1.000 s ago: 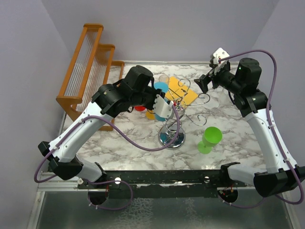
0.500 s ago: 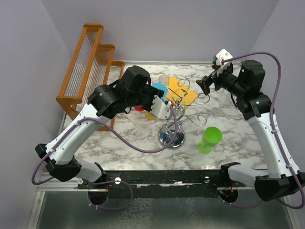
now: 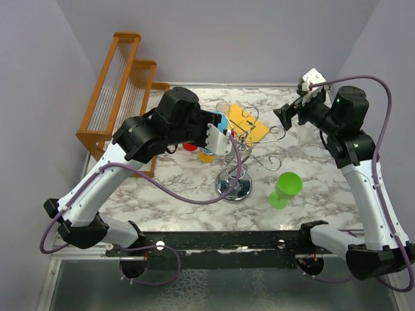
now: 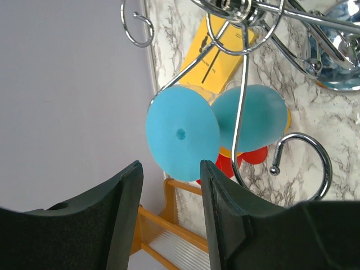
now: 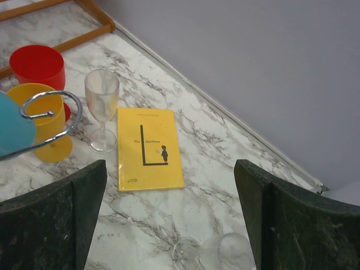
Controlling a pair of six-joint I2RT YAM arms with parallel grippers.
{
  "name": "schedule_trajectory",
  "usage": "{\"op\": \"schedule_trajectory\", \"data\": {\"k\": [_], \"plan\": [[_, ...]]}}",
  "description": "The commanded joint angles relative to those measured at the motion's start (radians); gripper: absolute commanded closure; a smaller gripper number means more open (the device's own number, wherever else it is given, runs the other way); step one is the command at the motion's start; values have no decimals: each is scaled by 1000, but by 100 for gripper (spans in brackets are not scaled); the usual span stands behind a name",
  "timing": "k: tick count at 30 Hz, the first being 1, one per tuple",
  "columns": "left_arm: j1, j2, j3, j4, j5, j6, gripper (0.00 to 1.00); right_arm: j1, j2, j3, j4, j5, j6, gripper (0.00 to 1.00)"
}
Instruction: Place the wine glass upside down on the wine glass rack
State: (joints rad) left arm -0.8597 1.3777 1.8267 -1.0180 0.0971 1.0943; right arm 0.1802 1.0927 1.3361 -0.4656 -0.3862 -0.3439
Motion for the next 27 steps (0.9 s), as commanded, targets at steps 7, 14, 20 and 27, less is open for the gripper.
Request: {"op": "schedule_trajectory", "data": {"k": [7, 14, 20, 27], "plan": [[40, -44, 61, 245, -100, -294, 38, -83, -99, -57, -32, 18, 20, 5], [181, -74, 18, 435, -221, -606, 28, -114, -97, -43, -39, 14, 25, 5], [363, -94, -94, 495, -183, -846, 28, -119, -65, -18, -40, -7, 34, 5], [546, -75, -249, 552, 19, -1027, 28, -120, -37, 7, -47, -3, 28, 5]]}}
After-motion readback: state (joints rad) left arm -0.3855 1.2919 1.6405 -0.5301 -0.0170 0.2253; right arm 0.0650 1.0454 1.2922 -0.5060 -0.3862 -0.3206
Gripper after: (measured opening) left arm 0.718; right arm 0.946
